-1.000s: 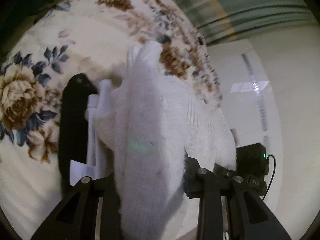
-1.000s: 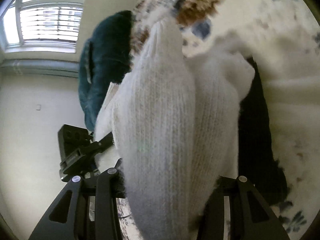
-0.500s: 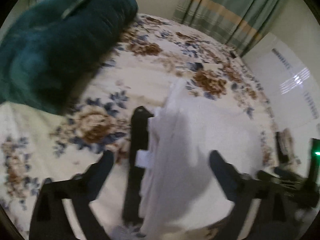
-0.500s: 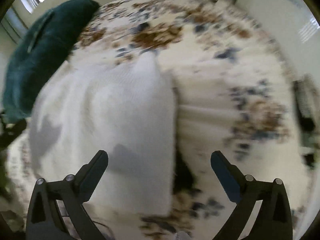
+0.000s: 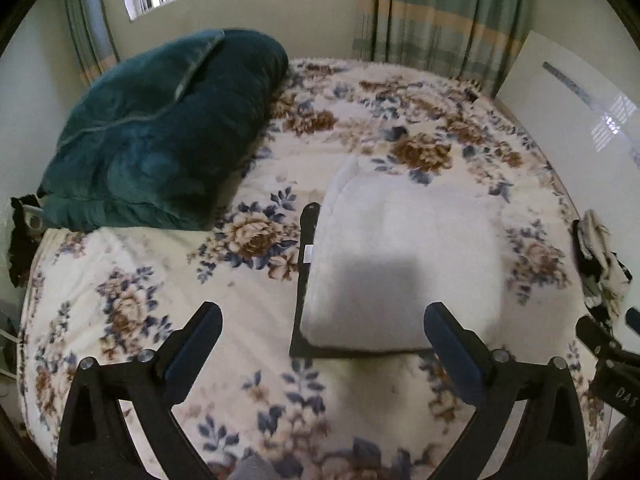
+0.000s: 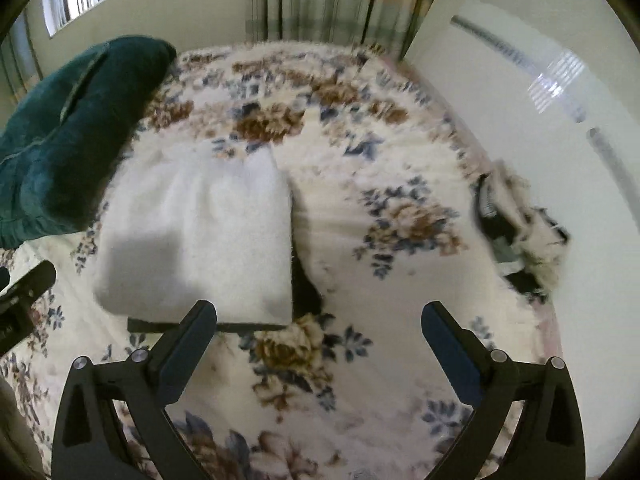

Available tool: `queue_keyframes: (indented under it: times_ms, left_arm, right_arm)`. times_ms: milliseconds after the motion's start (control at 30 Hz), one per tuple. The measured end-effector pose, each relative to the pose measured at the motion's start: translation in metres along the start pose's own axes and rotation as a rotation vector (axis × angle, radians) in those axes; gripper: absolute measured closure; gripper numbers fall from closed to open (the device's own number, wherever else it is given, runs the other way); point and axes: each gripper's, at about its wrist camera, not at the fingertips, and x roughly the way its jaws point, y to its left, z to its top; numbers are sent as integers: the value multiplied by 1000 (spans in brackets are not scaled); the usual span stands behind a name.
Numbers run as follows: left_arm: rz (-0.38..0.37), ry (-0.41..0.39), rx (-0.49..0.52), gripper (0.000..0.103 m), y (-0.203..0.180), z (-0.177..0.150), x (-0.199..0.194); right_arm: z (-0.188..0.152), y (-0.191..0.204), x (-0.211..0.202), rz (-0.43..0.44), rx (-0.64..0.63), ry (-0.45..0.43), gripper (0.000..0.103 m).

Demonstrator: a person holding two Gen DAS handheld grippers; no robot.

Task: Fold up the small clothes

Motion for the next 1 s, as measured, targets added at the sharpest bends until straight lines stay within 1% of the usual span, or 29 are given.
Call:
queue_keyframes:
  times_ms: [33, 67, 100, 133, 200, 233, 300, 367, 533, 567, 633, 767, 867, 1000]
  left_arm:
    - [2, -3, 5, 0, -2, -1, -10]
    - [-2, -16, 12, 0, -4, -5, -32]
    - [-2, -23, 13, 0, -5, -7, -44]
    - [-9, -35, 19, 0, -7, -10, -67]
    - [-14, -55, 23, 0, -11, -15, -99]
    - [-21, -72, 29, 0, -13, -18, -122]
    - [-23, -100, 35, 0, -16, -23, -157]
    - [-29, -118, 32, 0, -17, -26, -187]
    - [-34, -176, 25, 0, -17, -34, -259]
    - [-29, -186, 23, 0, -16, -36, -269]
    - [-43, -208, 20, 0, -16, -39, -293]
    - [-37, -250, 8, 0, -14, -47, -332]
    - [-47, -263, -4, 0, -13, -53, -353]
    - [-38, -286, -8, 0, -13, -62, -376]
  right_arm:
    - [-4, -3, -19, -3, 2, -14, 0]
    - [-7, -7, -37, -2, 5, -22, 0]
    - [-10, -10, -53, -1, 8, -29, 0]
    - [-14, -13, -75, 2, 9, -44, 0]
    - [-20, -20, -112, -7, 8, -76, 0]
    - [-22, -23, -128, -5, 7, -90, 0]
    - [-26, -30, -169, -6, 6, -126, 0]
    - [-32, -38, -211, -16, 4, -170, 0]
    - [-49, -56, -294, -5, 13, -245, 0]
    - [-53, -59, -313, 1, 15, -261, 0]
    - [-59, -63, -338, 12, 12, -286, 0]
    - [-71, -73, -388, 36, 8, -332, 0]
    - [-78, -80, -422, 45, 1, -370, 0]
    - [-87, -87, -454, 66, -1, -400, 0]
